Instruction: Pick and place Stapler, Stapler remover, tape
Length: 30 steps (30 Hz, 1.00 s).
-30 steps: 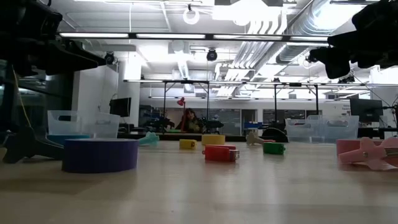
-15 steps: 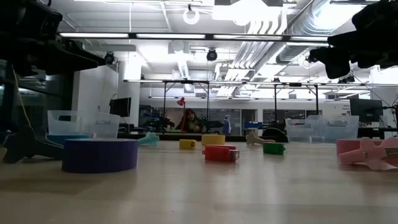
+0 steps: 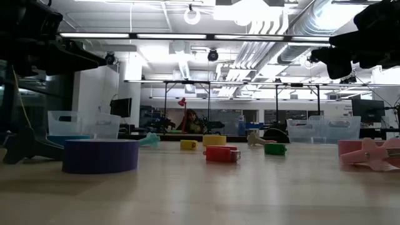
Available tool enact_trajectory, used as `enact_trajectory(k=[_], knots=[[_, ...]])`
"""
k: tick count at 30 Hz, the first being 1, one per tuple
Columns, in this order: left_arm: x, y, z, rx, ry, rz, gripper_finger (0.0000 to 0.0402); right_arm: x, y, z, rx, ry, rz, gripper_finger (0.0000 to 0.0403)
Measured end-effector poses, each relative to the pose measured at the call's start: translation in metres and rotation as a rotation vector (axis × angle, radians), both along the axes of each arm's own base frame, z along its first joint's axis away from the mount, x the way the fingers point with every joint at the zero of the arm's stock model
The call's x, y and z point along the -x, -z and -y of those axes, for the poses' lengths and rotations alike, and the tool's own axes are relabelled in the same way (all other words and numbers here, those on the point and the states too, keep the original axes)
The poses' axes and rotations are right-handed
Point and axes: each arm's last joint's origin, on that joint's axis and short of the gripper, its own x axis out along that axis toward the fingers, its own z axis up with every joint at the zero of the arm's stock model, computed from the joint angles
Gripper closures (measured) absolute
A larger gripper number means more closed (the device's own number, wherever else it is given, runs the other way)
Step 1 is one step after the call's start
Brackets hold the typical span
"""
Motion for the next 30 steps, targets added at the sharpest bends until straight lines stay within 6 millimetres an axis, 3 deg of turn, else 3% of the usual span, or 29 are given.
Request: enact_trajectory(k=[5, 14, 26, 30], knots=[[0.0, 0.0, 0.0, 0.0, 0.0, 0.0, 0.0181, 0.0, 0.0, 0.0001, 0.0, 0.004, 0.0, 0.0169], [0.0, 0.0, 0.0, 0.0, 0.0, 0.0, 0.0181, 0.0003, -0.0003, 0.006, -0.008, 0.199, 0.004, 0.0169], [0.0, -0.0001, 0.0, 0.0, 0.0, 0.001, 0.0181, 0.0002, 0.0, 0.0053, -0.009, 0.175, 0.0, 0.0169], [0.0, 0.0, 0.0, 0.0, 0.0, 0.0, 0.0181, 0.0001, 0.0004, 0.0045, -0.082, 0.145, -0.001, 0.0169]])
